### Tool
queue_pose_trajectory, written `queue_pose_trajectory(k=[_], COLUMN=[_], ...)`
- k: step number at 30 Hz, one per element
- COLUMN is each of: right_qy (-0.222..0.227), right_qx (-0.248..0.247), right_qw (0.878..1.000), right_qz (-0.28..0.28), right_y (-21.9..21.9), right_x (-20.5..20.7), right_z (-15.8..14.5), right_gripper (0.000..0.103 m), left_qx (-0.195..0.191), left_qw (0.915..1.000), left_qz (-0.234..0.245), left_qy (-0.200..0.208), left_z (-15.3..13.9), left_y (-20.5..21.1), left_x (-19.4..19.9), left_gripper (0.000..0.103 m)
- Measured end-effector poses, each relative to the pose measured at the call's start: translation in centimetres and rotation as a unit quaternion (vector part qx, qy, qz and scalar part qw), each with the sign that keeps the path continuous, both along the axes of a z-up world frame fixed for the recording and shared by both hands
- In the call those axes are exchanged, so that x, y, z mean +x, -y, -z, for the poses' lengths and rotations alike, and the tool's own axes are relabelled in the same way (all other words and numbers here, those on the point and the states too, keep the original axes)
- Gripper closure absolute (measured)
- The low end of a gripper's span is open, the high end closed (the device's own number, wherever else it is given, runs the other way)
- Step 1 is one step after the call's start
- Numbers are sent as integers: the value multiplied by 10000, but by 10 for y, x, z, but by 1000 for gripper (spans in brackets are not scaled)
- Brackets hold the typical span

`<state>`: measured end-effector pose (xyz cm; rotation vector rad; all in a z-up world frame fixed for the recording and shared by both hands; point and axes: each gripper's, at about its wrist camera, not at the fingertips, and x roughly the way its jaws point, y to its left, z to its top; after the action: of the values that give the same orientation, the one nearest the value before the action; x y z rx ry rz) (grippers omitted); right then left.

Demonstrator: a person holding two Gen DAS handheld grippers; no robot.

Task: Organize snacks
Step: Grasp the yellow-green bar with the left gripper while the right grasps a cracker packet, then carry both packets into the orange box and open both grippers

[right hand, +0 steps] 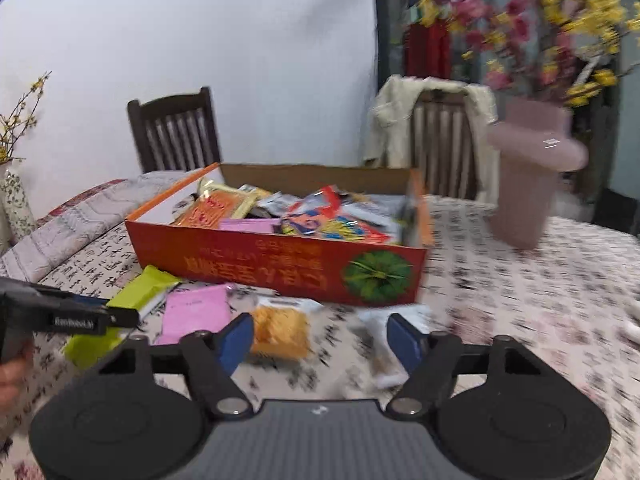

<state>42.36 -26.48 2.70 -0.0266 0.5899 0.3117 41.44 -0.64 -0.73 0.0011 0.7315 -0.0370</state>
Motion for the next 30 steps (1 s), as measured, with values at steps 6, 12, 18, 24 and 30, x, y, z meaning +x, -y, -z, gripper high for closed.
queue_pose_trajectory(k=[6,12,18,24,30], right_qy=[-392,-588,-550,-424,-369], right_qx=[68,-25,15,-196,-150], right_qw=[9988,9980,9983,9989,9992], right_qz=[-270,-227,-184,-93,-21], right_y=[-32,-49,-33,-12,-2], right_x=[54,65,38,-40,-133], right_z=[22,42,39,38,39], right_gripper=[43,59,63,63,63], left_qx=[95,108,34,-397,-298], left_qw=[9999,9999,9999,9981,9983], left_qz=[120,15,166,346,434], left_qy=[53,-12,-19,-329,-237], left_z=[0,-2,-15,-19,-31], left_y=[2,-1,2,1,9], left_x=[-4,-4,-35,-92,-139], left_gripper=[67,68,69,69,69])
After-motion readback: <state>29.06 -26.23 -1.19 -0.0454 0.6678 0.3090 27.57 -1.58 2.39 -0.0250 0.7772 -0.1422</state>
